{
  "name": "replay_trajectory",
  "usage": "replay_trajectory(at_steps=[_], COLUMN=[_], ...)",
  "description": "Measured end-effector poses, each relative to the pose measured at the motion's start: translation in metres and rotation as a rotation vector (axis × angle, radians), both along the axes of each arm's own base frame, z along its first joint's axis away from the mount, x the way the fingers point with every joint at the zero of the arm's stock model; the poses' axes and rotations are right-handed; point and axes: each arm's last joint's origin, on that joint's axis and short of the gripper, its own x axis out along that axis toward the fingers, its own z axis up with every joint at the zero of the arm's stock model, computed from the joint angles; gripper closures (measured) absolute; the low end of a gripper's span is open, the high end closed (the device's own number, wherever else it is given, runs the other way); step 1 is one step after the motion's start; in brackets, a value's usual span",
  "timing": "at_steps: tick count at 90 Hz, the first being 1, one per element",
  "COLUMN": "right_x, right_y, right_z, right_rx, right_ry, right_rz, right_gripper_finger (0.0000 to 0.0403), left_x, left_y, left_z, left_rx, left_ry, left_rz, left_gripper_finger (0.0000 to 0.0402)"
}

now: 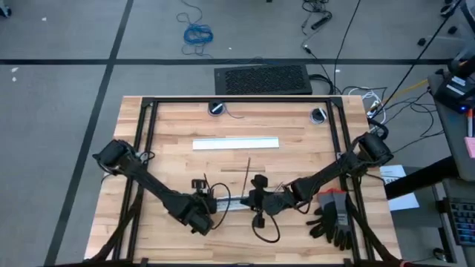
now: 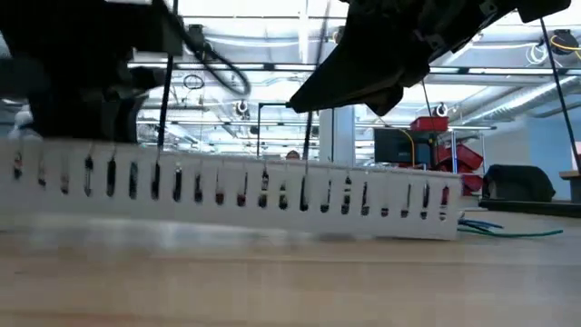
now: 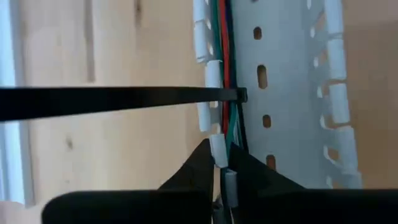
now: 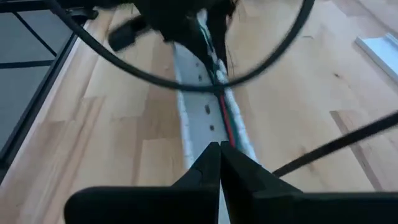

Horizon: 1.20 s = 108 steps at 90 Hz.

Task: Ziptie cables
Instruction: Put the ziptied cables into the cable duct

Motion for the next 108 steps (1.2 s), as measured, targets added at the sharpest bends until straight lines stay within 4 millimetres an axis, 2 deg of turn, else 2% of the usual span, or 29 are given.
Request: replay_trajectory(at_steps=[18, 31, 51, 69, 83, 97, 108], right_x=[0.0, 0.0, 0.0, 0.0, -0.002, -0.006, -0.007], right_y=[0.0, 0.0, 0.001, 0.001, 0.0, 0.002, 0.006], right_z=[0.0, 0.0, 0.0, 0.0, -0.002, -0.006, -0.006], right_rx=[0.018, 0.023, 0.032, 0.033, 0.042, 0.043, 0.044], right_ry=[-0.002, -0.001, 0.006, 0.007, 0.035, 0.08, 0.08], right_rz=[-0.012, -0.008, 0.008, 0.01, 0.001, -0.008, 0.005], right_gripper_finger=[0.0403, 0.0403, 0.0403, 0.0403, 0.0403, 0.0403, 0.0403], left_x=[0.0, 0.002, 0.006, 0.005, -0.01, -0.037, -0.057], left_y=[-0.003, -0.001, 0.002, -0.002, -0.01, -0.025, -0.036], left_z=[0.004, -0.002, 0.003, 0.02, 0.031, 0.031, 0.04], left_rx=[-0.019, -0.052, -0.019, -0.004, 0.023, 0.036, 0.035], left_ry=[-0.024, -0.028, -0.035, -0.011, 0.056, 0.09, 0.076], left_rz=[-0.065, -0.087, -0.068, -0.037, 0.041, 0.14, 0.151], left_gripper_finger=[0.0357, 0.0309, 0.0236, 0.0227, 0.0226, 0.0226, 0.0226])
